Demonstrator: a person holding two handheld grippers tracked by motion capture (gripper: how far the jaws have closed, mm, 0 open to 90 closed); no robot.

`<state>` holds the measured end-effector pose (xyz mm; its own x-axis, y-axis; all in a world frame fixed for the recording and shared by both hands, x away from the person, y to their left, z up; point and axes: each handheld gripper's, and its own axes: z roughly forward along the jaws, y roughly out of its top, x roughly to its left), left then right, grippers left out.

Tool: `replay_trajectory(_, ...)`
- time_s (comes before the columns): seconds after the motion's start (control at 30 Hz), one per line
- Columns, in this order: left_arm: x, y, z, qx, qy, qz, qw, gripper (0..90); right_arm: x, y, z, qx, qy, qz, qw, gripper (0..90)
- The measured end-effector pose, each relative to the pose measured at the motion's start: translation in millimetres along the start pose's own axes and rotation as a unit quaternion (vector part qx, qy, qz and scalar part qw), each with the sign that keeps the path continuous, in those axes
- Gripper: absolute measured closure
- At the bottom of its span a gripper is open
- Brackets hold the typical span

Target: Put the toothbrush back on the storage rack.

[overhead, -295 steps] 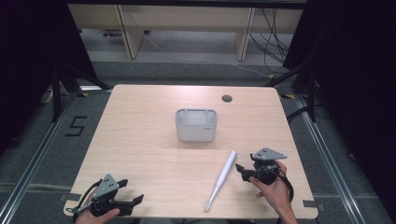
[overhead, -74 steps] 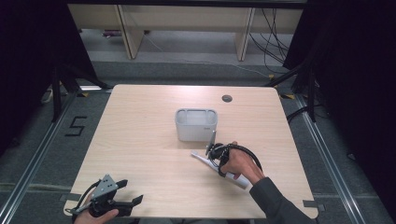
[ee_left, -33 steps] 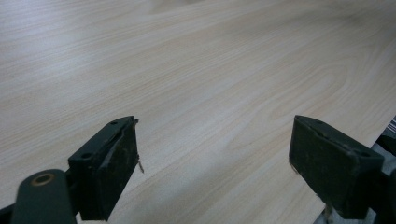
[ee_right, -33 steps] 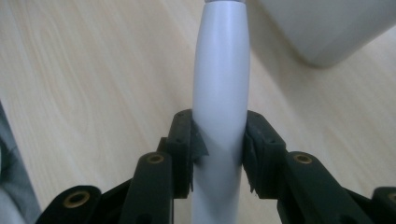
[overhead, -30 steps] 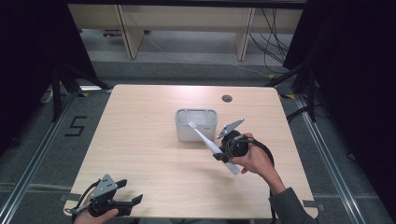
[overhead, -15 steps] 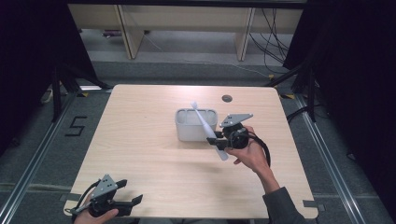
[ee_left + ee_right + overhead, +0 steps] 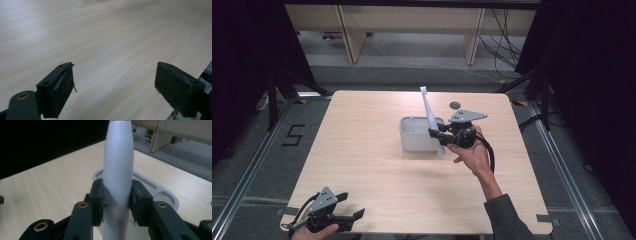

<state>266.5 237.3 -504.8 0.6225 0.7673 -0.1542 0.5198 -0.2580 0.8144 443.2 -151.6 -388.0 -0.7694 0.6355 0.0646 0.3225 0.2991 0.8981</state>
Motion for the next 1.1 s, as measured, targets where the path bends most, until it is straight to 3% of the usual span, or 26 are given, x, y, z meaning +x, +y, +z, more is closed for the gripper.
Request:
replay_trajectory(0.27, -0.2, -0.3, 0.1, 0.0, -0.001, -0.002, 1.0, 15.0, -2.2, 11.7, 8.9, -0.049, -0.008, 0.017, 0.9986, 66.6)
replay_trajectory(0.3, -0.2, -0.3, 0.1, 0.001, -0.001, -0.002, 1.0, 15.0, -2.9, 13.7, 9.5, -0.053, -0.007, 0.007, 0.9986, 66.6)
replay_trajectory(0.43, -0.5, -0.3, 0.1, 0.0, -0.002, -0.002, 1.0, 15.0, -0.8, 21.9, 13.3, -0.07, -0.013, 0.014, 0.9974, 66.7)
replay_trajectory(0.6, -0.7, -0.2, 0.3, -0.004, -0.001, -0.004, 1.0, 14.9, -0.4, 28.2, 18.7, -0.079, -0.02, 0.01, 0.9966, 66.6)
replay_trajectory(0.63, 0.8, 0.2, -1.5, 0.009, 0.007, 0.007, 0.9999, 15.0, -0.2, 30.7, 21.8, -0.086, -0.018, 0.01, 0.996, 66.6)
replay_trajectory(0.67, -0.1, -0.3, 0.1, 0.0, 0.001, -0.002, 1.0, 14.9, 0.3, 31.6, 22.8, -0.087, -0.022, 0.009, 0.996, 66.6)
replay_trajectory(0.73, 0.9, -0.1, -0.7, 0.007, 0.002, 0.005, 1.0, 15.0, -0.3, 32.8, 24.5, -0.09, -0.031, 0.001, 0.9954, 66.6)
replay_trajectory(0.77, -1.2, -0.4, 0.6, -0.005, -0.003, -0.007, 1.0, 15.0, -1.6, 34.9, 28.3, -0.093, -0.035, -0.002, 0.9951, 66.6)
replay_trajectory(0.83, -1.3, -0.3, 0.2, -0.004, -0.003, -0.006, 1.0, 14.9, -4.3, 36.6, 31.3, -0.097, -0.042, -0.011, 0.9943, 66.6)
replay_trajectory(0.87, -1.2, -0.6, 0.4, -0.004, -0.004, -0.006, 1.0, 14.9, -4.1, 37.0, 33.3, -0.098, -0.038, 0.0, 0.9945, 66.6)
replay_trajectory(1.1, -1.1, -0.7, 0.2, -0.005, -0.004, -0.005, 1.0, 14.9, -12.5, 38.0, 45.8, -0.099, -0.055, -0.006, 0.9936, 66.6)
